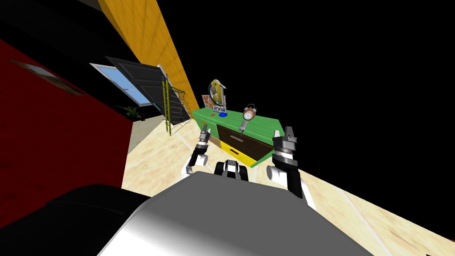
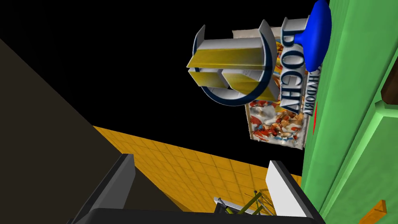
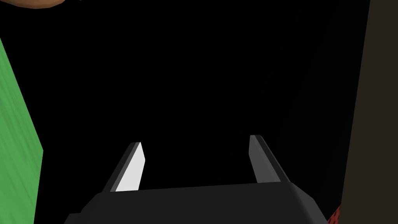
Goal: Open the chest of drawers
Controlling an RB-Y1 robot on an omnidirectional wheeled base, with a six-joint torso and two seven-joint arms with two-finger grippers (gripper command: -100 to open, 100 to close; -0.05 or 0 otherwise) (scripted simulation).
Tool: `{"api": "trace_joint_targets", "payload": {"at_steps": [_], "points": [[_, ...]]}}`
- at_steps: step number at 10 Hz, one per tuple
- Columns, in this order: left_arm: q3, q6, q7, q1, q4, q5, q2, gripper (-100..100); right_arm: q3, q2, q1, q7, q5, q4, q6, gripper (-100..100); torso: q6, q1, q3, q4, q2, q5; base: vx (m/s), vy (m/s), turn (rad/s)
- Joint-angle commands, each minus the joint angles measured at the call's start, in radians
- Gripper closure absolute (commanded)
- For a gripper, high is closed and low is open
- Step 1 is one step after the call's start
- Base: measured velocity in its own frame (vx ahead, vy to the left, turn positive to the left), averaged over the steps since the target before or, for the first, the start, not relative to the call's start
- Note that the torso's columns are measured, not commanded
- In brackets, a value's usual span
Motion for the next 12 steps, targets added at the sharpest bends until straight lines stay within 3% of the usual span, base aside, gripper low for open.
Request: {"api": "trace_joint_targets", "payload": {"at_steps": [1, 12], "points": [[-0.017, 0.019, 0.001, -0.020, 0.055, -0.011, 0.001, -100, 0.000, 0.000, 0.000, 0.000, 0.000, 0.000, 0.000, 0, 0.000, 0.000, 0.000, 0.000, 0.000, 0.000, 0.003, -0.011, -0.062], [-0.082, 0.084, -0.001, -0.100, 0.256, -0.051, -0.026, -100, 0.000, 0.000, 0.000, 0.000, 0.000, 0.000, 0.000, 0, 0.000, 0.000, 0.000, 0.000, 0.000, 0.000, 0.003, -0.009, -0.060]]}}
